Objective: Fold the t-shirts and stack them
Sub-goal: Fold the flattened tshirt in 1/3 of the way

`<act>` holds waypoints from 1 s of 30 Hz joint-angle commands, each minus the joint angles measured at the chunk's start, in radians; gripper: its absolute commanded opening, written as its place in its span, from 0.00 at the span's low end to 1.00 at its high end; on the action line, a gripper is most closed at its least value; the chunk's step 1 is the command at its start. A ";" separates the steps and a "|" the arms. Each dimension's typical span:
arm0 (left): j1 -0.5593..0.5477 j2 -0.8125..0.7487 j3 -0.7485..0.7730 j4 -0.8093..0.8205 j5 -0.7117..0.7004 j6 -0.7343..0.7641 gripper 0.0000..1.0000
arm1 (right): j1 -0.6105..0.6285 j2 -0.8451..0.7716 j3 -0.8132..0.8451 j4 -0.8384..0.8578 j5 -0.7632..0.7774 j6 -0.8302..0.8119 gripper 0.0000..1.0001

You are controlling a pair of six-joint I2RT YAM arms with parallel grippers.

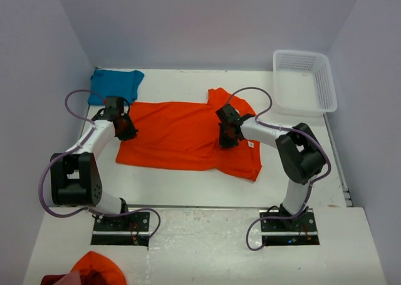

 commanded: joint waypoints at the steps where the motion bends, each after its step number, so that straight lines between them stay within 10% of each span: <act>1: -0.007 -0.030 0.024 0.021 -0.001 0.027 0.11 | -0.027 0.055 0.099 -0.005 0.026 -0.028 0.00; 10: -0.005 -0.038 0.005 0.018 0.027 0.034 0.11 | -0.052 0.124 0.264 -0.081 0.031 -0.066 0.00; 15: -0.005 -0.055 0.001 0.017 0.025 0.031 0.11 | -0.046 -0.023 0.080 -0.036 0.052 -0.043 0.22; 24: -0.071 -0.027 -0.014 0.026 0.036 0.007 0.10 | -0.020 -0.371 -0.158 -0.096 0.137 -0.011 0.32; 26: -0.079 -0.021 -0.022 0.029 0.047 0.001 0.09 | -0.018 -0.430 -0.196 -0.106 0.147 0.004 0.25; 27: -0.082 -0.020 -0.029 0.032 0.051 -0.001 0.06 | -0.020 -0.444 -0.212 -0.105 0.141 0.013 0.00; 30: -0.087 -0.012 -0.040 0.038 0.059 -0.006 0.00 | -0.020 -0.464 -0.281 -0.068 0.112 0.062 0.00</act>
